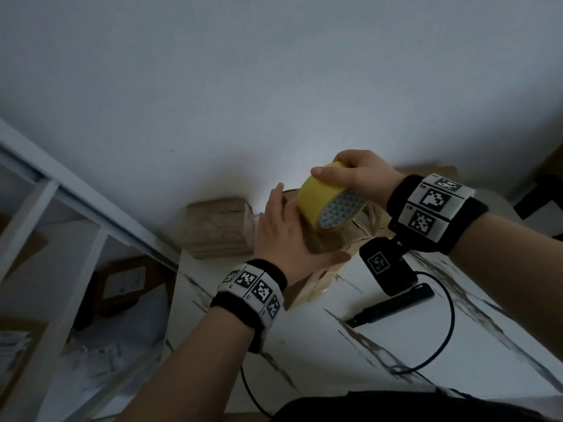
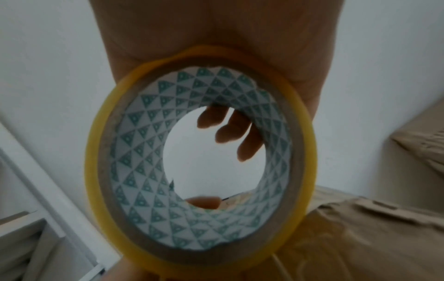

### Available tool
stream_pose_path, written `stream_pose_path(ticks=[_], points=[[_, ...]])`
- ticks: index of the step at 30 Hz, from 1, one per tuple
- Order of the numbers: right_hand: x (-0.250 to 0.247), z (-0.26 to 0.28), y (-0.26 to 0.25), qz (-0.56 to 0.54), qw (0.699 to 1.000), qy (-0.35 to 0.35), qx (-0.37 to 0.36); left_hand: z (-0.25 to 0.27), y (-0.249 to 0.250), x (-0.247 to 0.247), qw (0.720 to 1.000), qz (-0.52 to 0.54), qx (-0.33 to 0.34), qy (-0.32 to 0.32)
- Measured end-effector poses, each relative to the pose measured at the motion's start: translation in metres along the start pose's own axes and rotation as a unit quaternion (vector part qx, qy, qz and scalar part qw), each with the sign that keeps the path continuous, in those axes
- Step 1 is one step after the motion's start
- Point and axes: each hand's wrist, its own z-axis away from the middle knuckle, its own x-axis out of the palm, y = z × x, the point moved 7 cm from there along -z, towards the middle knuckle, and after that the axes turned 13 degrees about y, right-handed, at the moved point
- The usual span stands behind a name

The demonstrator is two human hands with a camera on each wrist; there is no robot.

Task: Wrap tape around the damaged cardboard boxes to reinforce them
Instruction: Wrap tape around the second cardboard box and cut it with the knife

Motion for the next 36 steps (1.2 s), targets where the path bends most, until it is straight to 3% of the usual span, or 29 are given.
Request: stream_pose_path(ticks=[6,13,18,22,24,27,36], points=[[0.014,0.009,-0.01,0.041,0.999,0.003,-0.015,0.009,-0.01,-0.007,1.0,0.016,0.004,0.009],[0.022,0.018,-0.03,0.18,0.979,0.04,-0.09,0.016,-0.034,-0.019,0.996,-0.081,0.037,0.026],[0.026,0.027,-0.042,0.307,0.937,0.041,-0.163,0.03,-0.052,-0.024,0.985,-0.156,0.07,0.014],[0.023,0.034,-0.059,0.454,0.85,0.082,-0.254,0.04,-0.072,-0.027,0.986,-0.151,0.064,0.027],[0.02,0.032,-0.056,0.501,0.826,0.071,-0.25,0.048,-0.081,-0.026,0.987,-0.149,0.062,0.02],[0.024,0.027,-0.039,0.525,0.82,0.048,-0.224,0.054,-0.083,-0.025,0.988,-0.138,0.058,0.024],[0.029,0.013,-0.007,0.516,0.841,0.026,-0.162,0.057,-0.082,-0.026,0.984,-0.169,0.049,0.003]])
